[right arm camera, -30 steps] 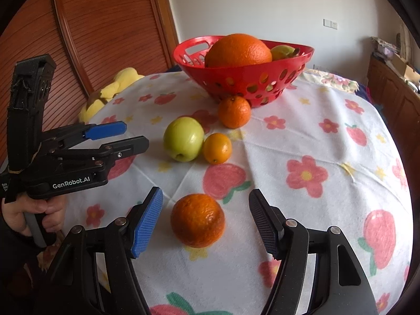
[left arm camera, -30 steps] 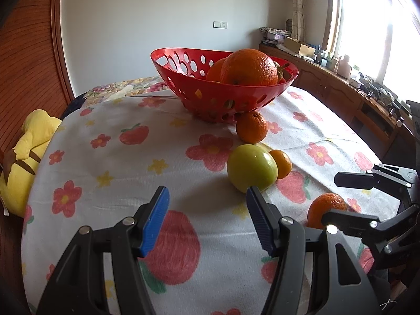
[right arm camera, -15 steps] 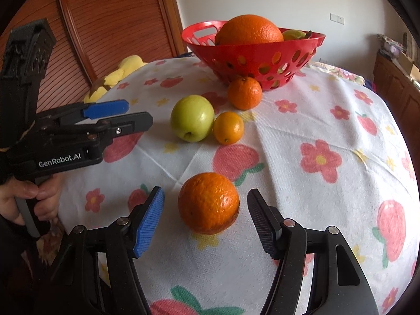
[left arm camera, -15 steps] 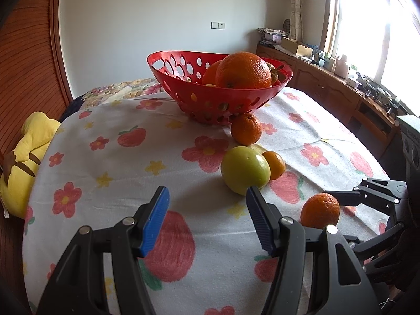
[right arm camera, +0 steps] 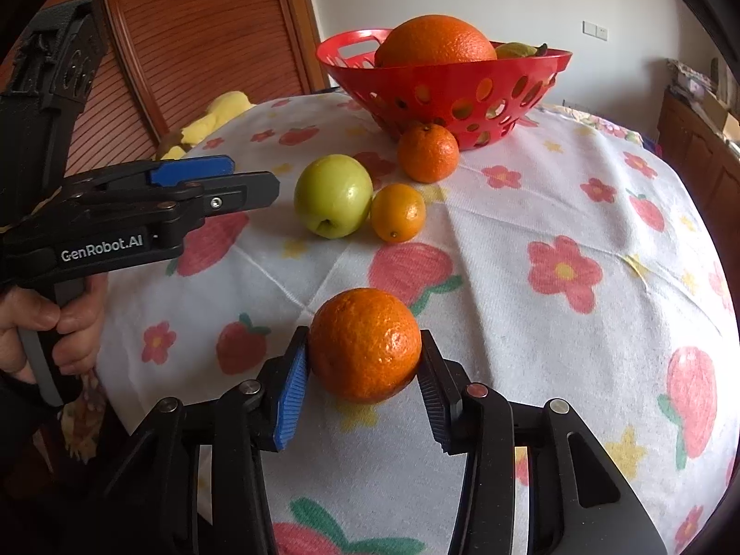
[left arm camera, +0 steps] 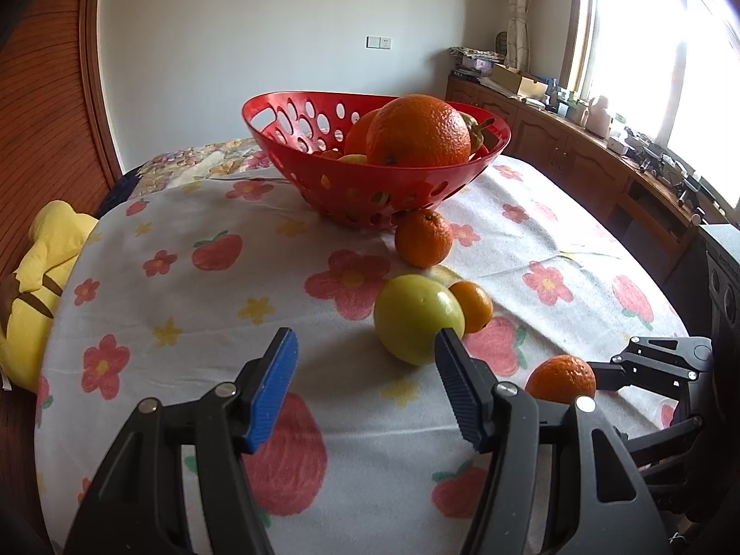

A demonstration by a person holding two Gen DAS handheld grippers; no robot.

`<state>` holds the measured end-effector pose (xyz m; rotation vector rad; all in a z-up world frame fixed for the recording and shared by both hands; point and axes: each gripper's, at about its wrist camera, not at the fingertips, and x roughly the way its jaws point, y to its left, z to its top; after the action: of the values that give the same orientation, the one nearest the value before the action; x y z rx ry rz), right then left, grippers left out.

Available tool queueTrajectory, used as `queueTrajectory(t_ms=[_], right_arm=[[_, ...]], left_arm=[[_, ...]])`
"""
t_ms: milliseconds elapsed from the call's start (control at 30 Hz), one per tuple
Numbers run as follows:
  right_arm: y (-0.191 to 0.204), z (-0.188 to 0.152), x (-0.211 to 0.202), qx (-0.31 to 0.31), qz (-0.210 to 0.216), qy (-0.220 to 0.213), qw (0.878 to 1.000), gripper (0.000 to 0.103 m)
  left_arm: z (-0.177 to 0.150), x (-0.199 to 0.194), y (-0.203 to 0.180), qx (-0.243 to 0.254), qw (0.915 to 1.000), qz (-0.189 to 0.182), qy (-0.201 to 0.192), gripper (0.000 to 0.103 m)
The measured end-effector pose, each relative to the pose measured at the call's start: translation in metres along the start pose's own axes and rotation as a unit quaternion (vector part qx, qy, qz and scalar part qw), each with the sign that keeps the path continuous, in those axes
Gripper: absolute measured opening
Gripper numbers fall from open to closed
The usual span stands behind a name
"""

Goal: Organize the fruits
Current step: 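Grasp and lift the small orange with the right tool, then grasp and lift the green apple with the left tool while the right tool holds the orange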

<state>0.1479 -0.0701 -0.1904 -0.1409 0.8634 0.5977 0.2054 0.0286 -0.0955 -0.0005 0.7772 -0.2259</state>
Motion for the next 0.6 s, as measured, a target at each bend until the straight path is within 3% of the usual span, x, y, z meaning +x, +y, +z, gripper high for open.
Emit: queueTrajectory(t_ms=[600], right_arm=[[-0.027,0.01,-0.005,0.018,0.005,-0.013,1.0,0.045]], left_arm=[[0.021,0.037,-0.023,0.002,0.9989,-0.022,0.043,0.063]])
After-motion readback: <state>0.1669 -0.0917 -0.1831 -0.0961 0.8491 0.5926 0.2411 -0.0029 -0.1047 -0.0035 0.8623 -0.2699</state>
